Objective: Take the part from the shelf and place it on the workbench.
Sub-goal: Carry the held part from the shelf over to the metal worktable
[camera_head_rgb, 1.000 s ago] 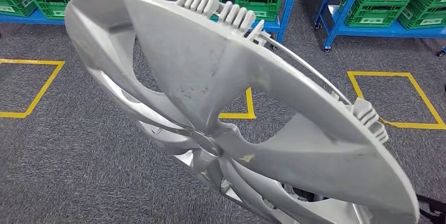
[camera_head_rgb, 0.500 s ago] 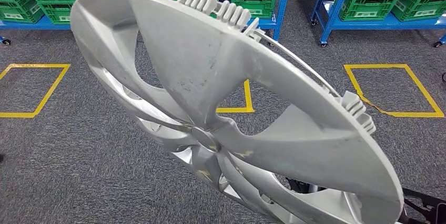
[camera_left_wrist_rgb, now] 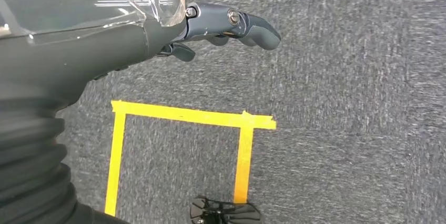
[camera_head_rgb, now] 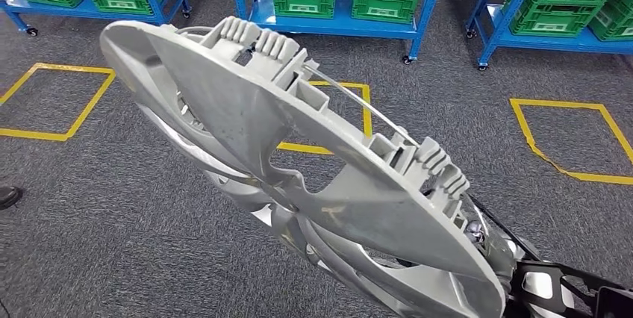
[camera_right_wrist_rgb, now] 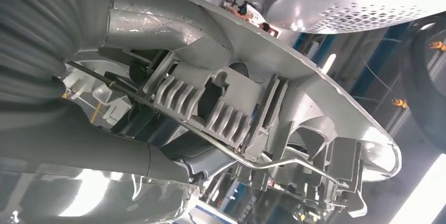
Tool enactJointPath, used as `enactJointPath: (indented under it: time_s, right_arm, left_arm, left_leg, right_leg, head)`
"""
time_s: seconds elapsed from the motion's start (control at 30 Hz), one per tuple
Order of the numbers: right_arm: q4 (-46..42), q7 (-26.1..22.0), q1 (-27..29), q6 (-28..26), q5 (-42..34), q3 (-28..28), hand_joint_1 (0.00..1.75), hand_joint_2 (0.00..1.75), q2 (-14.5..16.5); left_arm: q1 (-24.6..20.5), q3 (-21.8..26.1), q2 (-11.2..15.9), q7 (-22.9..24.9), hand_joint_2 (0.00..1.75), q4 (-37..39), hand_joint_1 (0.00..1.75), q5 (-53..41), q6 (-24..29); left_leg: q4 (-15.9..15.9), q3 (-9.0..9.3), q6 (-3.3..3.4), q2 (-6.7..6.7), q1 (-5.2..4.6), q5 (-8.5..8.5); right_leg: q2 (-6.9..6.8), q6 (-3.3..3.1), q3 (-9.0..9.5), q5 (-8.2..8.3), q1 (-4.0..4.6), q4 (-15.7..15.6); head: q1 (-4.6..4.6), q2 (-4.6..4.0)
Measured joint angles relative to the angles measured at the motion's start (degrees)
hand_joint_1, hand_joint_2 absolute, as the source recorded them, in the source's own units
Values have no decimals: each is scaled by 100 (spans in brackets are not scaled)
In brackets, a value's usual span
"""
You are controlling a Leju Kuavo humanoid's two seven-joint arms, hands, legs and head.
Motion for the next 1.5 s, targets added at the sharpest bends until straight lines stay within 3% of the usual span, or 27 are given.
enactJointPath:
  time_s: [0.03,0.1,0.13,0.2,0.27,0.33,0.4,0.47,0.5,0.53,0.57,0.63,0.7,0.73,0.8,0.87,0.93,0.97,1.0,1.03,1.07,1.13,1.2,1.3,1.37,1.43,1.5]
  right_arm:
    - [1,-3,0,-11,35,5,175,175,-16]
    - [2,-11,-3,-25,114,16,175,175,-53]
    - [2,-18,-4,-26,150,25,175,175,-71]
    - [1,-41,-4,-27,207,53,175,175,-97]
    - [-1,-63,-7,-27,235,78,175,175,-114]
    - [-1,-78,-18,-27,245,96,175,175,-126]
    - [-1,-96,-23,-27,259,114,175,175,-136]
    - [-1,-118,-22,-25,287,138,175,175,-149]
    - [-1,-130,-23,-23,300,152,175,175,-155]
    - [-1,-145,-27,-20,309,169,175,175,-162]
    - [-1,-159,-34,-17,314,184,175,175,-169]
    - [-2,-181,-60,-12,317,210,175,175,-181]
    - [-2,-192,-85,-8,316,229,175,175,-194]
    - [-2,-195,-91,-8,316,238,175,175,-199]
    - [-3,-196,-103,-7,316,255,175,175,-206]
    - [-5,-199,-113,-7,315,268,175,175,-222]
    - [-3,-202,-109,-7,316,275,175,175,-246]
    - [-2,-202,-105,-6,316,280,175,175,-255]
    - [-1,-202,-101,-5,317,285,175,175,-264]
    - [-1,-203,-100,-4,317,289,175,175,-272]
    - [-1,-203,-102,-2,317,292,175,175,-279]
    - [-1,-210,-110,10,316,293,175,175,-290]
    - [-4,-245,-117,28,315,299,175,175,-296]
    - [-8,-340,-126,39,315,313,175,175,-292]
    - [-14,-396,-126,42,318,315,175,175,-279]
    - [-22,-448,-102,44,328,314,175,175,-271]
    - [-25,-502,-67,50,344,313,175,175,-267]
  left_arm:
    - [5,0,-1,9,175,0,0,26,-31]
    - [8,0,-2,28,175,0,0,95,-110]
    - [8,1,-1,35,175,0,0,127,-151]
    - [12,10,-1,40,175,-1,0,169,-204]
    - [27,32,-4,43,175,-3,0,182,-226]
    - [38,65,-7,43,175,-4,0,182,-234]
    - [24,88,-1,40,175,-5,0,174,-237]
    - [3,100,1,15,175,-4,0,142,-250]
    - [-3,111,-1,-8,175,-4,0,113,-261]
    - [-5,127,-2,-32,175,-4,0,83,-275]
    - [-6,146,-1,-53,175,-5,0,57,-287]
    - [-15,178,5,-70,175,-11,0,39,-302]
    - [-39,195,10,-81,175,-21,0,36,-309]
    - [-48,206,14,-86,175,-25,0,36,-313]
    - [-49,242,17,-91,175,-34,0,35,-315]
    - [-55,266,15,-94,175,-44,0,32,-315]
    - [-79,264,10,-97,175,-45,0,30,-315]
    - [-90,263,9,-97,175,-45,0,29,-315]
    - [-96,263,6,-97,175,-44,0,28,-316]
    - [-99,265,4,-97,175,-44,0,25,-319]
    - [-99,267,3,-99,175,-44,0,13,-331]
    - [-101,273,2,-108,175,-44,0,-19,-369]
    - [-115,299,3,-152,175,-43,0,-93,-405]
    - [-131,437,-4,-279,175,-37,0,-253,-482]
    - [-146,537,-10,-363,175,-34,0,-314,-559]
    - [-191,600,-9,-439,175,-33,0,-362,-631]
    - [-237,647,-9,-513,175,-30,0,-412,-728]
  left_leg:
    - [14,-4,-8,-58,5,3]
    - [83,-31,-42,-183,19,-10]
    - [139,-67,-72,-243,14,-24]
    - [217,-163,-149,-332,8,-29]
    - [232,-235,-219,-381,27,-4]
    - [357,-320,-280,-211,38,-84]
    - [897,-568,-329,48,44,-400]
    - [1682,-923,-359,132,58,-743]
    - [1902,-1016,-361,141,59,-797]
    - [1890,-995,-354,151,59,-744]
    - [1638,-849,-336,176,55,-602]
    - [803,-381,-263,403,13,-298]
    - [319,-137,-194,597,-48,-191]
    - [277,-138,-171,601,-72,-202]
    - [221,-125,-117,470,-63,-154]
    - [143,-75,-47,336,-27,-83]
    - [121,-74,-5,186,-14,-43]
    - [122,-85,3,103,-18,-38]
    - [124,-90,7,17,-21,-35]
    - [128,-89,7,-73,-21,-33]
    - [135,-83,4,-162,-19,-34]
    - [172,-87,-19,-329,-17,-45]
    - [222,-133,-73,-458,-28,-59]
    - [245,-202,-169,-548,-8,-54]
    - [457,-314,-235,-316,-7,-187]
    - [1087,-625,-294,9,4,-508]
    - [1801,-988,-332,119,40,-762]
  right_leg:
    - [6,63,44,109,-24,-126]
    - [131,193,384,462,-91,-904]
    - [217,211,533,599,-110,-1257]
    - [324,164,640,701,-111,-1557]
    - [237,81,611,730,-88,-1540]
    - [144,12,605,756,-100,-1552]
    - [34,-32,602,762,-96,-1558]
    - [-97,-46,592,759,-73,-1556]
    - [-167,-47,590,757,-64,-1556]
    - [-234,-48,591,756,-55,-1555]
    - [-297,-49,595,754,-47,-1556]
    - [-401,-42,606,746,-17,-1554]
    - [-499,-18,610,734,13,-1554]
    - [-554,-1,613,731,22,-1562]
    - [-596,42,633,719,18,-1580]
    - [-364,53,536,572,3,-1350]
    - [-82,14,194,254,-12,-630]
    - [-26,8,-7,114,-14,-219]
    - [-3,24,-149,51,-16,47]
    - [9,63,-185,89,-20,88]
    - [25,116,-104,221,-29,-121]
    - [178,198,252,586,-61,-943]
    - [304,159,471,789,-72,-1464]
    - [209,34,501,832,-48,-1534]
    - [106,-32,521,837,-66,-1558]
    - [-12,-75,535,822,-61,-1564]
    - [-153,-93,538,808,-45,-1562]
  head:
    - [0,1]
    - [4,-1]
    - [8,-1]
    - [10,-1]
    - [9,0]
    - [-7,0]
    - [-35,-2]
    - [-45,-1]
    - [-46,-1]
    - [-45,-1]
    - [-45,-1]
    - [-44,-1]
    - [-41,-1]
    - [-41,0]
    - [-41,0]
    - [-25,0]
    - [-5,-1]
    - [1,-2]
    - [1,-1]
    - [1,0]
    - [2,0]
    - [3,1]
    - [1,0]
    - [1,0]
    - [-21,-1]
    - [-49,-1]
    - [-53,-1]
